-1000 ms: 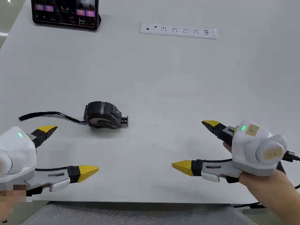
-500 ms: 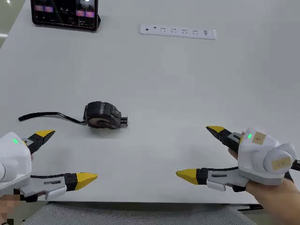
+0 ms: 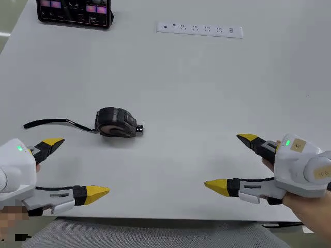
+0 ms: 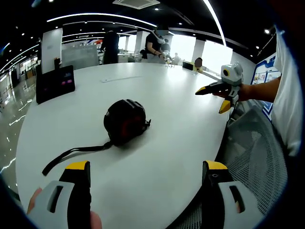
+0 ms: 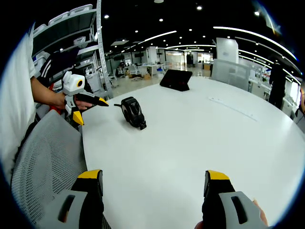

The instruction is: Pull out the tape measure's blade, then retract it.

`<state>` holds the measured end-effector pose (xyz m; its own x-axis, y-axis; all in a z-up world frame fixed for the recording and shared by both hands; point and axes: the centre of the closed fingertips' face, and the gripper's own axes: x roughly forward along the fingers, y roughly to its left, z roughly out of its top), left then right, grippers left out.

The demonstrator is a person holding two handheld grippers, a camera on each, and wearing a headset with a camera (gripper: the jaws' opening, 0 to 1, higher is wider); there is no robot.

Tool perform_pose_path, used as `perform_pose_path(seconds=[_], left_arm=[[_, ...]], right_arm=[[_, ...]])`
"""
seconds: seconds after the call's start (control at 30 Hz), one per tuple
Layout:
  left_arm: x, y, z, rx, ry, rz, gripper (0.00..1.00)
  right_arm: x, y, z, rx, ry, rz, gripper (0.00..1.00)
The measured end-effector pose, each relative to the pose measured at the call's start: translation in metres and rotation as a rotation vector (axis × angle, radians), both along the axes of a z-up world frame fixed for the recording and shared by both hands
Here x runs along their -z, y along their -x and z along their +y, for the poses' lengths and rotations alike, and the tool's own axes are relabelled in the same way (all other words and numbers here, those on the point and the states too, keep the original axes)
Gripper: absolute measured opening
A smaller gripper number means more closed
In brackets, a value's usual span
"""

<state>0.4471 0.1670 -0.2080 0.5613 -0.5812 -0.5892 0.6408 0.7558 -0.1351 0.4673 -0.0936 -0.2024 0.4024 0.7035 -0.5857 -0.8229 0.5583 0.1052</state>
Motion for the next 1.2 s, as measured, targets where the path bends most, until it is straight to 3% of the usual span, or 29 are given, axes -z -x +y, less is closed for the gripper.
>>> perform_pose_path(seconds=[1.2], left_arm=[[-0.002,-0.0032,-0.003,0.06,-0.024,-0.005,0.93]], right_arm=[[0.0002,0.0023,-0.0021,-0.019,0.035,0.008,0.87]])
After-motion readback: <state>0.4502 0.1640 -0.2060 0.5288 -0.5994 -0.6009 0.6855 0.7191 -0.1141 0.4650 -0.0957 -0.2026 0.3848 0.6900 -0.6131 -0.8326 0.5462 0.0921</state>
